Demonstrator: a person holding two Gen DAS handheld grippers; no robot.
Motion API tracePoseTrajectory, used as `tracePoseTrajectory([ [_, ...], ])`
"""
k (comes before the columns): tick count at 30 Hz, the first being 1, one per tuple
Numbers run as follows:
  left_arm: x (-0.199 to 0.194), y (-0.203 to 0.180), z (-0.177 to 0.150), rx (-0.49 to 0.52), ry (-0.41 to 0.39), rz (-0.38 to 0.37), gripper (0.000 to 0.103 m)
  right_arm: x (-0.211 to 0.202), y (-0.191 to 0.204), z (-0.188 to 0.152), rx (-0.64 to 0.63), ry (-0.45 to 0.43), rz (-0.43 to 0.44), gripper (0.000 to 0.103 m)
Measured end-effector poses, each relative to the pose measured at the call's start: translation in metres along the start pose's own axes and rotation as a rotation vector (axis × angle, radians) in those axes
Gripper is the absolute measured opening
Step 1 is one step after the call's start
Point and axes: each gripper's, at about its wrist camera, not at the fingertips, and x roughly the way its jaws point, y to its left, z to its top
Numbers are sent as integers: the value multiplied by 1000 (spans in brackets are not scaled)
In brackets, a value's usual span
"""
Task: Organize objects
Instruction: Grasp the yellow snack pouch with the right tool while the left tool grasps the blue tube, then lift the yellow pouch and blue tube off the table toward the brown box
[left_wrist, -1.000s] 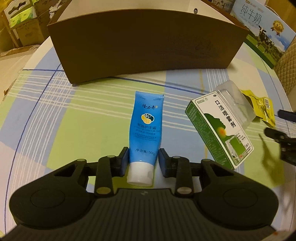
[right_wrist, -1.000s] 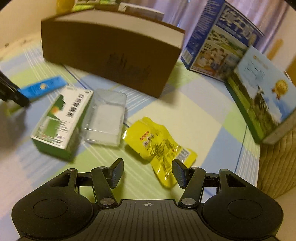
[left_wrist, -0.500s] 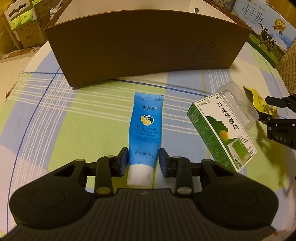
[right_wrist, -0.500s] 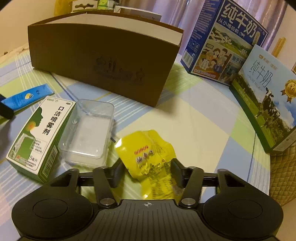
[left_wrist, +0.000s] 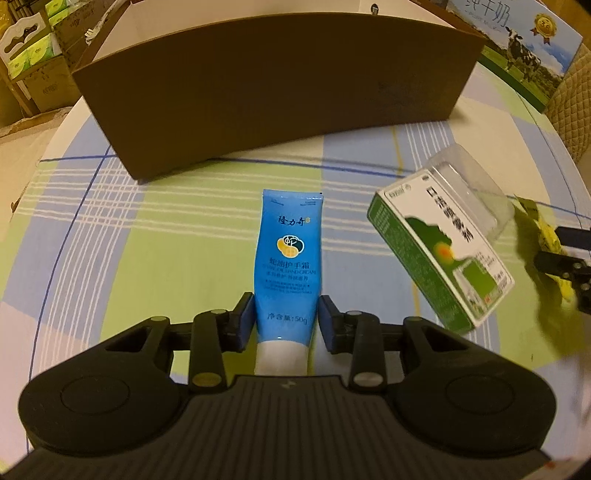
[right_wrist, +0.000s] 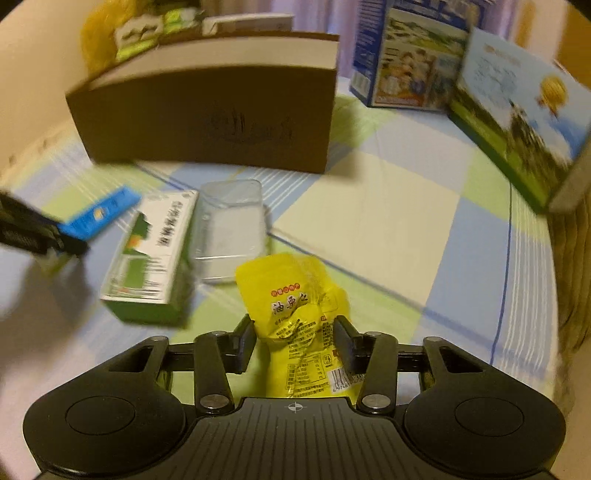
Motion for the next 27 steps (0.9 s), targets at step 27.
tracePoseTrajectory([
  [27,-23,-2,-34,-31,66,-25,32,-28,-9,6,102,164,23,30],
])
